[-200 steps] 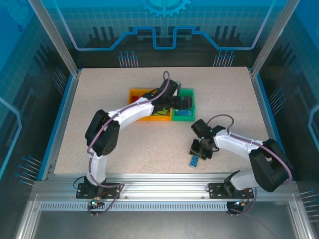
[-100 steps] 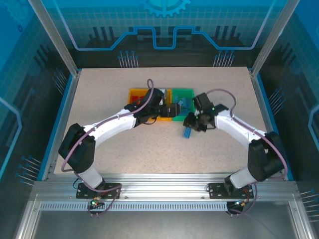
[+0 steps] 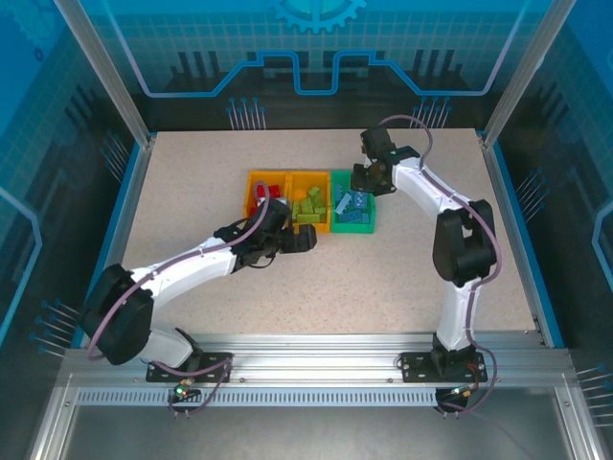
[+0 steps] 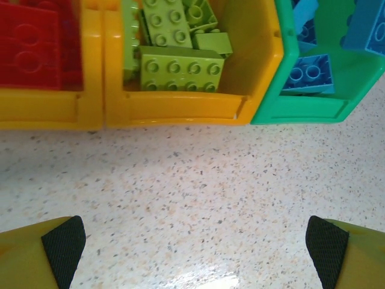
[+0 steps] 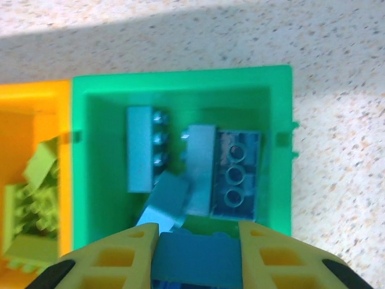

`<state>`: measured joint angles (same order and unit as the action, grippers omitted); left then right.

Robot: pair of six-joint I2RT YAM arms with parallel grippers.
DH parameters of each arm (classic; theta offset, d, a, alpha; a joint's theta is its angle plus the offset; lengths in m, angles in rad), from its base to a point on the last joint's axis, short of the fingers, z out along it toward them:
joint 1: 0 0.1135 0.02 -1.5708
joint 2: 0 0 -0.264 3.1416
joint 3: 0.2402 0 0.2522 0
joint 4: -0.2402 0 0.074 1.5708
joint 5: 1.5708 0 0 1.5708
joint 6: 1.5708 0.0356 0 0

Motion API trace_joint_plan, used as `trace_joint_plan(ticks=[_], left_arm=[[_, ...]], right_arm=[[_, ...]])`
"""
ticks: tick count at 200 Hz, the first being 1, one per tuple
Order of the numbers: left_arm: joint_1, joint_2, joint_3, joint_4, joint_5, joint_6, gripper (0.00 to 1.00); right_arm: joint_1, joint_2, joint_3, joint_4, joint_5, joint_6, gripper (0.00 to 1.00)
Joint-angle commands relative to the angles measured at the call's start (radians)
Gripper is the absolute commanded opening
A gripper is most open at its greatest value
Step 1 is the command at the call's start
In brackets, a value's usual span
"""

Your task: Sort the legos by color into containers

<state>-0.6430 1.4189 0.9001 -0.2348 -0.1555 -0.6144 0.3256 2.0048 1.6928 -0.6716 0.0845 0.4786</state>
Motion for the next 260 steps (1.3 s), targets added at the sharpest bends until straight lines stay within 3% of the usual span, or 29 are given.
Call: trace_joint_plan(ticks=[1,14,32,60,79,105,133,178,201,236,260], left_arm=[[0.012,-0.069,-0.056,-0.043,-0.063,-0.043,0.99],[0.02,-0.102,-0.089,-0.046,-0.074,-0.057,0.99],[0.031,-0.144,-0.12,-0.047,-0.095,-0.067,0.99],[0.051,-0.195,-0.138,-0.074,-0.132,-0.06,0.99],[0.07,-0.22,-0.136,-0.117,-0.162,-0.043,0.99],[0.1,-0.259,-0.139,-0.178,-0.224,-0.025,0.99],[0.127,-0.313,-0.154,-0.253,-0.389,0.002,0.99],[0.189,-0.417,-0.239,-0.185,-0.576,0.154,0.99],[0.23,-0.453,-0.291,-0.083,-0.615,0.232,0.99],[0.317,-0.431,-0.375,0.14,-0.592,0.375,0.99],[0.395,-0.355,-0.403,0.277,-0.541,0.439,0.99]], right_arm=[[-0.005,0.052,0.092,-0.063,0.046,-0.061,0.33],[-0.008,0.061,0.114,-0.069,0.031,-0.065,0.45],[-0.009,0.041,0.111,-0.056,0.016,-0.066,0.7],[-0.007,-0.047,0.045,-0.02,0.001,-0.077,0.86],[-0.009,-0.142,-0.039,0.013,0.058,-0.099,0.94],[-0.031,-0.306,-0.205,0.105,0.135,-0.154,0.98],[-0.096,-0.495,-0.452,0.279,0.197,-0.235,1.0],[-0.199,-0.721,-0.965,0.772,0.258,-0.372,1.0],[-0.201,-0.718,-1.156,1.072,0.259,-0.439,1.0],[-0.191,-0.555,-1.263,1.408,0.294,-0.451,1.0],[-0.202,-0.545,-1.24,1.362,0.253,-0.446,1.0]])
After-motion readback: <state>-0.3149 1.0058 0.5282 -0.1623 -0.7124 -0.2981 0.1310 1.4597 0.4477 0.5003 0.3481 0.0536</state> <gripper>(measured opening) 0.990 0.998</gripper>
